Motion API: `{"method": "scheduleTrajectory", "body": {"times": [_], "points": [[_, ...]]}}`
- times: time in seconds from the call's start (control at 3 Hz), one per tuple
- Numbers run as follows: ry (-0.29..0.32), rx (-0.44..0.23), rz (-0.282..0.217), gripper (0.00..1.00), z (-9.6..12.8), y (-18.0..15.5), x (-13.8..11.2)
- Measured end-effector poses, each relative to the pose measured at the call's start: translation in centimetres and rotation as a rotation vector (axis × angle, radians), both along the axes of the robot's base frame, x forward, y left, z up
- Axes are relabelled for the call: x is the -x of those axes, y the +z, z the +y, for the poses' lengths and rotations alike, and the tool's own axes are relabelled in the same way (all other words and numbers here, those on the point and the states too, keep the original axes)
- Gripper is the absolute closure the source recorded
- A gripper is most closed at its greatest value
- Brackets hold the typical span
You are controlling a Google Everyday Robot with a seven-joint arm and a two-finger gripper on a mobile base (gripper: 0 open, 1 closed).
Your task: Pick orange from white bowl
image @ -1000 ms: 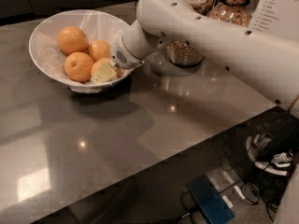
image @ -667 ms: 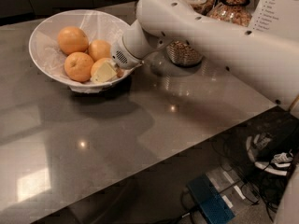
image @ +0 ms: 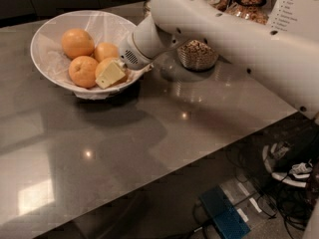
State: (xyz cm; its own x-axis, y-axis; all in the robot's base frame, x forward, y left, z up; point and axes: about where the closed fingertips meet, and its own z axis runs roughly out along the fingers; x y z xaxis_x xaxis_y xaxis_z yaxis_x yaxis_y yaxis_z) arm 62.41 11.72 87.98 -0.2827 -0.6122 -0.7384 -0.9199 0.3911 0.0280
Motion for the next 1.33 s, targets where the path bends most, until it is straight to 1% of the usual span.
{"method": "scheduleTrajectory", "body": {"times": [0.33,0.67,1.0,1.33], "points": [[0.033,-0.023,-0.032,1.00,-0.3,1.9,0.1],[0.094,-0.060,-0.064,1.00,-0.4,4.0,-0.1],[0.181,-0.077,-0.110,1.00,-0.1,5.6,-0.1],[0.303,-0.110,-0.155,1.00,0.5,6.9,0.2]]}}
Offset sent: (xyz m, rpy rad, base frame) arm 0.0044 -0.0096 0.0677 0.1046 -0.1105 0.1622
